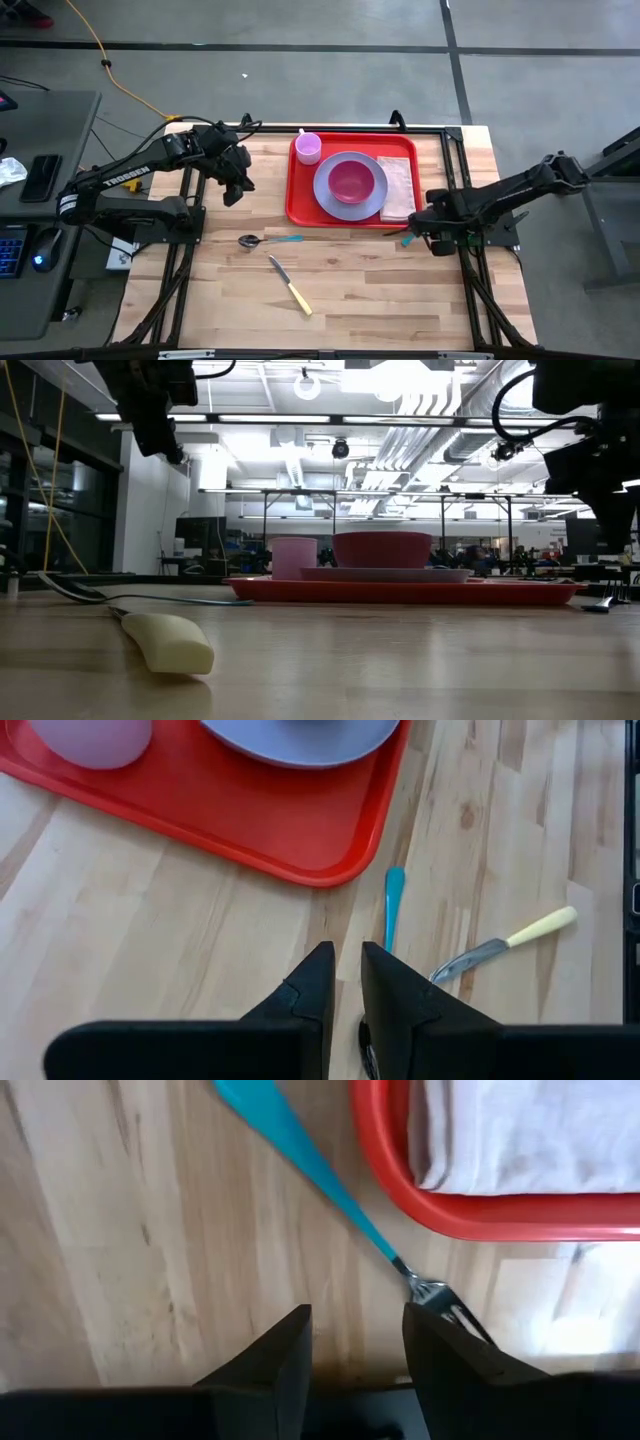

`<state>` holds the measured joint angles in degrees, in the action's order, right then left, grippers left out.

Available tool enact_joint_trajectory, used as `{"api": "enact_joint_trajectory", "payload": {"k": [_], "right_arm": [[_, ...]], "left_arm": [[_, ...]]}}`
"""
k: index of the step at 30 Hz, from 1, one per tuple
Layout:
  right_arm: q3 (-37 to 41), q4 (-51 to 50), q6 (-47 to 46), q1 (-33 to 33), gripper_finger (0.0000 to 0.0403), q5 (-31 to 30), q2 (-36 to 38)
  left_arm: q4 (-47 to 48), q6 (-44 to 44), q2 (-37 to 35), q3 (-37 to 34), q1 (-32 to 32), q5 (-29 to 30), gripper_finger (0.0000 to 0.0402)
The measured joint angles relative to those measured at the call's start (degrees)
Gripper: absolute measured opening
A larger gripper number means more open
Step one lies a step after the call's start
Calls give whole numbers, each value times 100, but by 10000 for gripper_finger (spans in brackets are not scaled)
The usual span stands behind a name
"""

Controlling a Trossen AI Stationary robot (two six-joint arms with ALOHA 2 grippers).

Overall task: Set up tray
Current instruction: Put the blue fork on top of the napkin to the right of the purple plate in the red tray

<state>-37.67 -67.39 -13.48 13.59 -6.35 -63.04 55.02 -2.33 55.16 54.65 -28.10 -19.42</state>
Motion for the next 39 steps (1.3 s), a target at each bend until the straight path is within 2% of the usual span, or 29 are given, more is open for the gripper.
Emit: {"api": "enact_joint_trajectory", "payload": {"k": [5, 9, 13, 17, 20, 26, 39], "right_arm": [[-1, 68, 45, -7, 137, 146, -93], [-2, 368, -79, -7, 137, 545, -324], [-4, 743, -709, -7, 137, 682, -689], [-7, 701, -1554, -7, 137, 503, -866], [-7, 777, -2439, -10, 137, 428, -815], [-9, 923, -4871, -7, 137, 499, -557], [-13, 350, -8539, -13, 137, 535, -512]], "left_arm": [[-110, 238, 0, 0, 0, -4, 85], [-87, 261, 0, 0, 0, -11, 85], [-87, 256, 0, 0, 0, -11, 85], [-87, 241, 0, 0, 0, -9, 85], [-87, 123, 0, 0, 0, -9, 85], [-85, 64, 0, 0, 0, -7, 85], [-83, -198, 0, 0, 0, -2, 85]]}}
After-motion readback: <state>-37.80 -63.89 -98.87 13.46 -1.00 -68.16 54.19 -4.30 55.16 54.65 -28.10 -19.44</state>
